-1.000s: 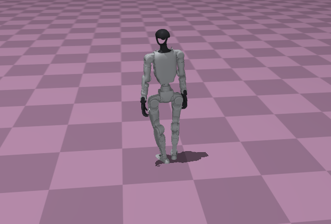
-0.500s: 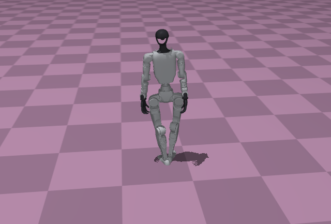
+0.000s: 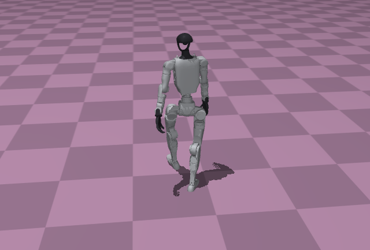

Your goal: Walk run

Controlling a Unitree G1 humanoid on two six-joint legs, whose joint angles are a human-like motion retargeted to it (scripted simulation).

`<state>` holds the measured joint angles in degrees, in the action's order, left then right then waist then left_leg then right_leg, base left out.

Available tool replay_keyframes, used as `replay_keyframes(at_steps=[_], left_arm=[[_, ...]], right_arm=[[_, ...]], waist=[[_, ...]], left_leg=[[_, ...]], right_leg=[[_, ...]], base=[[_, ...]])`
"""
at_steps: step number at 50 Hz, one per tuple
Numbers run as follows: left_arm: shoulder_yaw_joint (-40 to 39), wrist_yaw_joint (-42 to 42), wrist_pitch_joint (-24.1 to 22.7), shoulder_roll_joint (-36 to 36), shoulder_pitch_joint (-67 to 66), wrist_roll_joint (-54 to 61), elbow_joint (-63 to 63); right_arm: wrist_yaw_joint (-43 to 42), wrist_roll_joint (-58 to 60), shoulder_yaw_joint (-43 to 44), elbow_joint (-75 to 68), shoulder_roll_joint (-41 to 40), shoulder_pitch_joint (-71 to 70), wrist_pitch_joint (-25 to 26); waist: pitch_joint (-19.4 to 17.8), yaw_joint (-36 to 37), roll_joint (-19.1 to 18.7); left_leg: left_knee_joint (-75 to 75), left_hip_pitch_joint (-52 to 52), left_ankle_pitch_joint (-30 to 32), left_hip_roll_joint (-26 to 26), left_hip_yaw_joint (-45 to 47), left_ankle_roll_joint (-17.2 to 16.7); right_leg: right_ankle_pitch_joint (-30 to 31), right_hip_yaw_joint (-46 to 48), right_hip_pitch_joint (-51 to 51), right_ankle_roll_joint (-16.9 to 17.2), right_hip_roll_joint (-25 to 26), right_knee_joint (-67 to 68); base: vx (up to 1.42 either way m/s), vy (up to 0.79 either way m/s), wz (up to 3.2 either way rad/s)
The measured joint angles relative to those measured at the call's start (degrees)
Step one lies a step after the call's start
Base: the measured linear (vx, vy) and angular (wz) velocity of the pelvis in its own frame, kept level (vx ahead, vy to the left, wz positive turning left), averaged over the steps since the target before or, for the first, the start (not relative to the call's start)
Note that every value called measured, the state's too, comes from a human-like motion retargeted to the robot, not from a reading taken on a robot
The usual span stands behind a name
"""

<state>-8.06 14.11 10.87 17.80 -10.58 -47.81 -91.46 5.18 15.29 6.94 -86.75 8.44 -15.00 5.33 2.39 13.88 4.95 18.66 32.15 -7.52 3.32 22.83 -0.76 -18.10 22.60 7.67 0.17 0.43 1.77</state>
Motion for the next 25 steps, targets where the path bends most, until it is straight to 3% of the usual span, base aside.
replay_keyframes(at_steps=[6,10,13,15,17,20,25], left_arm=[[-4.7,-1.4,0.7,0.0,1.9,6.4,-1.5],[-5.7,-2.2,0.8,-2.1,3.0,7.4,-1.7],[-4.2,-5.2,-0.4,-4.6,3.7,7.6,-1.1],[-3.5,-8.0,-1.7,-6.5,5.5,8.9,-0.8],[-4.4,-10.1,-2.4,-8.0,8.4,12.5,-0.3],[-5.2,-12.1,-3.5,-10.1,13.2,19.1,2.6],[-3.2,-8.2,-7.6,-10.8,19.6,24.8,9.3]], right_arm=[[1.5,-2.3,-1.9,9.5,-1.9,-2.9,-3.1],[4.5,1.8,-1.2,9.8,-4.1,0.8,-4.2],[1.3,7.8,-1.1,4.7,-4.3,6.7,-6.3],[0.0,11.1,-0.7,1.1,-3.6,10.3,-5.8],[0.3,12.6,-1.1,-1.2,-2.5,12.8,-4.0],[-1.1,13.6,1.9,-4.6,-2.1,15.8,-3.3],[-0.3,7.8,6.5,-8.4,-2.8,19.8,-1.1]], waist=[[0.2,-0.5,0.3],[1.6,-0.4,-0.3],[3.4,-2.3,-3.4],[3.9,-2.5,-6.7],[3.3,-2.5,-8.7],[2.6,-4.7,-6.8],[1.7,-11.5,-4.3]], left_leg=[[5.2,4.5,2.6,1.8,-0.2,4.7],[8.5,1.8,2.3,3.6,0.4,4.9],[4.9,-5.7,-0.8,4.1,-2.1,3.4],[3.1,-10.5,-2.9,6.3,-3.7,2.8],[0.4,-15.2,-4.2,7.2,-2.7,3.4],[-7.7,-22.1,-3.7,2.0,-1.3,4.3],[-14.7,-28.8,-3.8,-4.3,-3.7,4.2]], right_leg=[[2.3,1.5,4.8,3.5,0.5,-0.5],[14.5,0.0,7.1,6.0,-0.7,4.0],[31.9,4.2,6.3,2.0,-0.8,13.4],[38.7,11.7,4.6,-3.6,-2.1,24.4],[33.2,12.2,-0.7,-5.5,-3.7,36.4],[24.0,9.0,-15.4,-2.8,-7.4,50.7],[16.2,11.8,-30.1,-2.7,-7.6,40.1]], base=[[0.61,0.03,-0.1],[0.89,0.12,-0.35],[1.09,0.23,0.11],[0.84,0.21,-0.12],[0.97,0.18,-0.45],[0.7,0.03,0.09],[0.71,-0.07,0.8]])
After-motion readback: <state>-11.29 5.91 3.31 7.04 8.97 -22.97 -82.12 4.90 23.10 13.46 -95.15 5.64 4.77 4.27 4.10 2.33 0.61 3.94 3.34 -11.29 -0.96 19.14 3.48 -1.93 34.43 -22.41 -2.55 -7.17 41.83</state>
